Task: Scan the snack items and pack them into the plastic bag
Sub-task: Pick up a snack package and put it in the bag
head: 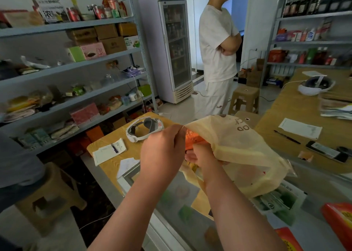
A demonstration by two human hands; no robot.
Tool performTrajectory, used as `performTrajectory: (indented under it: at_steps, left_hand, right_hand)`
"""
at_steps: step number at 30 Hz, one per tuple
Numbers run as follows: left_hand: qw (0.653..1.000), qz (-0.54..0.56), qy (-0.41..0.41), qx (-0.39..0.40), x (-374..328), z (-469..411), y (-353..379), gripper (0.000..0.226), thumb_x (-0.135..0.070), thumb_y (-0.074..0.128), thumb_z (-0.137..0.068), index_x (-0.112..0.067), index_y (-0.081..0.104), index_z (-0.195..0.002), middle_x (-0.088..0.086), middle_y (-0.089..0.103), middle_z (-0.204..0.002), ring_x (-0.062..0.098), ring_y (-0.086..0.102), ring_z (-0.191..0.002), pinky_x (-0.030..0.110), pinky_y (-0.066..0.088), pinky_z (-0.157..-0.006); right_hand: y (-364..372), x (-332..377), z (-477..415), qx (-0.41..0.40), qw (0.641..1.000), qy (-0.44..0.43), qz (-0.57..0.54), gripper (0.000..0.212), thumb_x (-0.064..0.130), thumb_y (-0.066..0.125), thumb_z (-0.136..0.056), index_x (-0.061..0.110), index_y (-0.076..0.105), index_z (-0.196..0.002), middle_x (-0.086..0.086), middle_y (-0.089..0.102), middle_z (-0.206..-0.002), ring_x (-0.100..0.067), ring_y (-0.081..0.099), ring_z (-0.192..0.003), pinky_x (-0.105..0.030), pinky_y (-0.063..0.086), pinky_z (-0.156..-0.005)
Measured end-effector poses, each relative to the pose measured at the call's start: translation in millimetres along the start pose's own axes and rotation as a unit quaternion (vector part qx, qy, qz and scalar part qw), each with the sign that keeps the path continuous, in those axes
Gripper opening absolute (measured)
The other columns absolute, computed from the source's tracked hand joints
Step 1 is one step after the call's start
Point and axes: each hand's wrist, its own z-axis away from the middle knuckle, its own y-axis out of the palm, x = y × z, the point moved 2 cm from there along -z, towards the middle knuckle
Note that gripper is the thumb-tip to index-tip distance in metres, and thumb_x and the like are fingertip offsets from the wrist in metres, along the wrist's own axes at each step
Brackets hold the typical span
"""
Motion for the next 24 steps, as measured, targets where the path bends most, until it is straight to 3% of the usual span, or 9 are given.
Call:
performTrajectory:
  at_steps: [3,6,12,15,18,21,22,24]
  left_hand:
    - [0.999,0.008,-0.035,0.002,10.2,-1.6,-0.7,0.032,-0.032,0.048,-0.093,-0.018,0.064,-0.068,-0.01,0.033,-0.041,0.011,0.033,-0.035,0.021,0.027,-0.036]
    - [0.999,0.001,-0.032,0.002,13.3,-3.2,-3.5,0.029,-0.034,0.05,-0.091,-0.021,0.069,-0.074,-0.011,0.033,-0.042,0.012,0.033,-0.034,0.018,0.026,-0.037]
    - [0.996,0.024,-0.014,0.082,1.7,-6.0,0.9,0.04,-0.057,0.046,-0.079,-0.032,0.069,-0.102,-0.004,0.059,-0.054,0.019,0.06,-0.052,0.026,0.046,-0.046]
    - [0.994,0.067,0.022,0.085,-15.8,-6.1,4.7,0.04,-0.059,0.046,-0.08,-0.034,0.066,-0.105,-0.009,0.049,-0.047,0.013,0.055,-0.048,0.02,0.038,-0.042]
    - [0.988,0.127,0.061,0.068,-36.9,0.1,11.8,0.03,-0.048,0.05,-0.083,-0.03,0.069,-0.097,-0.011,0.042,-0.042,0.013,0.049,-0.042,0.018,0.031,-0.04]
    - [0.975,0.171,0.108,0.088,-54.9,12.2,25.5,0.027,-0.042,0.048,-0.086,-0.027,0.071,-0.089,-0.005,0.055,-0.046,0.017,0.056,-0.043,0.021,0.037,-0.039]
    - [0.971,0.185,0.121,0.095,-59.7,16.1,29.8,0.026,-0.04,0.05,-0.086,-0.026,0.071,-0.087,-0.005,0.058,-0.048,0.016,0.057,-0.043,0.02,0.035,-0.039]
    - [0.961,0.213,0.133,0.119,-67.8,24.4,36.1,0.021,-0.036,0.054,-0.088,-0.024,0.071,-0.087,-0.004,0.062,-0.053,0.017,0.06,-0.047,0.02,0.032,-0.04]
  right_hand:
    - [-11.9,-17.1,-8.9,-0.019,1.0,0.022,-0.007,0.033,0.03,0.051,-0.097,0.002,0.051,-0.079,-0.011,0.058,-0.075,-0.02,0.056,-0.065,-0.034,0.057,-0.074]
    - [-25.0,-31.4,0.1,-0.038,0.998,0.027,-0.034,0.029,0.027,0.051,-0.096,0.003,0.05,-0.079,-0.012,0.056,-0.075,-0.02,0.055,-0.064,-0.028,0.054,-0.052]
    - [-41.6,-30.1,21.9,-0.093,0.994,-0.061,-0.005,0.018,0.017,0.043,-0.098,0.005,0.053,-0.089,-0.008,0.055,-0.069,-0.018,0.051,-0.057,-0.025,0.043,-0.051]
    - [-54.0,-24.2,48.7,-0.126,0.982,-0.135,0.031,0.021,0.017,0.047,-0.096,0.005,0.058,-0.084,-0.009,0.06,-0.065,-0.018,0.054,-0.052,-0.025,0.043,-0.045]
    - [-64.8,-20.2,89.9,-0.156,0.961,-0.214,0.075,0.032,0.009,0.048,-0.095,0.014,0.05,-0.063,0.006,0.053,-0.049,-0.007,0.05,-0.044,-0.018,0.042,-0.043]
    - [-75.0,-9.1,121.0,-0.185,0.937,-0.294,0.04,0.019,0.015,0.049,-0.097,0.017,0.06,-0.082,0.007,0.062,-0.07,0.001,0.06,-0.056,-0.013,0.047,-0.05]
    - [-80.6,-6.5,127.7,-0.177,0.933,-0.314,-0.013,0.013,0.015,0.047,-0.099,0.014,0.059,-0.096,0.003,0.063,-0.082,-0.001,0.063,-0.067,-0.013,0.048,-0.056]
    - [-95.7,-4.3,143.8,-0.182,0.916,-0.347,-0.09,0.027,0.014,0.041,-0.101,0.022,0.05,-0.126,0.001,0.06,-0.107,-0.012,0.064,-0.098,-0.019,0.052,-0.069]
